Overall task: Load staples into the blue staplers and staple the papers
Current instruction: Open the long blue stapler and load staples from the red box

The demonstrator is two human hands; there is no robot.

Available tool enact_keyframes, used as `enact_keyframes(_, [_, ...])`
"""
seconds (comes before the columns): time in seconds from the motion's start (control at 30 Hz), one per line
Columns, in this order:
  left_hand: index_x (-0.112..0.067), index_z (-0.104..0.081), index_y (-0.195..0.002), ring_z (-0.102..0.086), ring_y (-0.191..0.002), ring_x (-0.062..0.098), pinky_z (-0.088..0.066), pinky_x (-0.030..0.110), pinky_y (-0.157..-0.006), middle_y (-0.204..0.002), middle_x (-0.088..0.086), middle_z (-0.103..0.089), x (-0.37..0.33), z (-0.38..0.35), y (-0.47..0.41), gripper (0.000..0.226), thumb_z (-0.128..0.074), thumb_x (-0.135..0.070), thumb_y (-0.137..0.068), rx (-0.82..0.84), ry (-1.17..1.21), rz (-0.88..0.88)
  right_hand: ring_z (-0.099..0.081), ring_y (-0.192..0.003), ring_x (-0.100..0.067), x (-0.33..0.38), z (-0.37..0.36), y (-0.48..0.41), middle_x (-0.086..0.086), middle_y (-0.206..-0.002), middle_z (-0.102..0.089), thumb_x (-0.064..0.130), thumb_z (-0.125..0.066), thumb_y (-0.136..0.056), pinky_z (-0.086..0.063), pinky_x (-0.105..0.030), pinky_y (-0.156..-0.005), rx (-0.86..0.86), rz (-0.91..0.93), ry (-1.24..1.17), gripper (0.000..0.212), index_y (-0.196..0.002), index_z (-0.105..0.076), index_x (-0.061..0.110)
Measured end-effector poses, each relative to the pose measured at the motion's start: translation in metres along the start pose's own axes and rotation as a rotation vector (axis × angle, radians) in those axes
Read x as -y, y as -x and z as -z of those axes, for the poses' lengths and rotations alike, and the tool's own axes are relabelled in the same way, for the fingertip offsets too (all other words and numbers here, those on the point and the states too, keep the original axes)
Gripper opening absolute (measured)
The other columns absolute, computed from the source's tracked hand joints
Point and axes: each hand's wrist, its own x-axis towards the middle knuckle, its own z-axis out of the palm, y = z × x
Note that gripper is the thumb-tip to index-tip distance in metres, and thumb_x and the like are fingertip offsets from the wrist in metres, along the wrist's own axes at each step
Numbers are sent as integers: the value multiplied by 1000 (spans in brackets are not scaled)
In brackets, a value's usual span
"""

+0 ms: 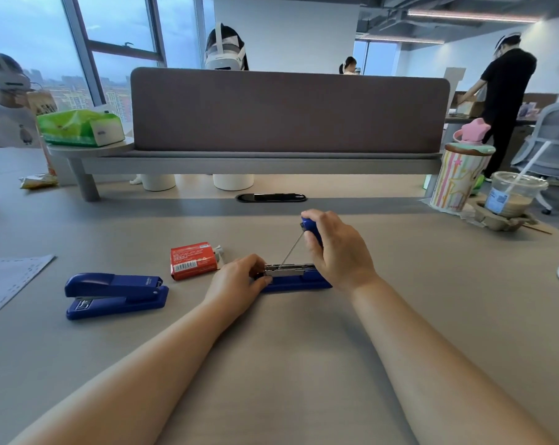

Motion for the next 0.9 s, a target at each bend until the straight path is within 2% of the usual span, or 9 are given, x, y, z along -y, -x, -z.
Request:
enact_keyframes(0.1, [-17, -59, -99, -61, -93, 22, -51, 38, -85, -101, 3, -68, -1, 1, -1, 20, -63, -28, -83, 1, -28, -4, -61, -65, -28, 2, 0, -2, -11, -84, -65, 28, -43, -86, -49, -30, -56, -43, -8, 113, 27, -108, -47, 13])
enact_keyframes(0.23, [-17, -57, -101, -60, -96, 22, -49, 37, -85, -104, 2, -68, -3, 1, -1, 21, -61, -30, -84, 11, -67, -1, -58, -81, -30, -10, 4, 1, -16, -98, -63, 26, -39, -87, -51, -32, -66, -103, -146, 175, 29, -106, -48, 6])
enact_keyframes(0.37, [-17, -50, -107, -60, -98, 20, -48, 34, -85, -106, -2, -67, -5, 1, -1, 27, -60, -29, -86, 5, -61, -7, -57, -81, -33, -19, 7, 6, -17, -96, -64, 23, -35, -85, -51, -34, -67, -142, -242, 278, 33, -106, -51, 4])
enact_keyframes(0.47, [-17, -48, -106, -60, -97, 20, -48, 35, -84, -106, -2, -66, -6, 2, 0, 25, -59, -28, -86, -6, -88, -24, -58, -84, -35, -20, 8, 5, -19, -99, -63, 20, -31, -84, -53, -37, -69, -81, -324, 293, 40, -108, -55, 1])
enact_keyframes(0.6, [-16, -48, -104, -60, -96, 22, -48, 35, -81, -107, 0, -65, -2, 3, -3, 21, -57, -25, -87, -52, -124, 4, -51, -99, -38, -35, 6, 14, -21, -112, -58, 15, -38, -91, -48, -43, -80, 41, -490, 209, 32, -116, -51, -1])
enact_keyframes(0.7, [-14, -48, -105, -59, -98, 23, -47, 34, -81, -109, 3, -64, 3, 4, -4, 21, -56, -23, -88, -80, -124, 47, -46, -110, -29, -47, 2, 25, -14, -121, -52, 33, -43, -94, -44, -35, -89, 207, -626, 113, 40, -122, -45, 4])
enact_keyframes(0.8, [-13, -47, -104, -58, -98, 24, -47, 36, -81, -108, 5, -64, 4, 4, -5, 19, -55, -22, -89, -76, -130, 60, -44, -114, -25, -49, 3, 28, -10, -124, -48, 47, -56, -84, -44, -33, -90, 276, -659, 36, 59, -125, -41, 8])
enact_keyframes(0.9, [-13, -47, -102, -58, -94, 24, -45, 34, -76, -105, 6, -65, 5, 4, -6, 17, -54, -22, -89, -77, -144, 63, -46, -107, -25, -54, 3, 32, -7, -114, -53, 52, -68, -72, -42, -34, -85, 343, -687, 17, 62, -114, -47, 11])
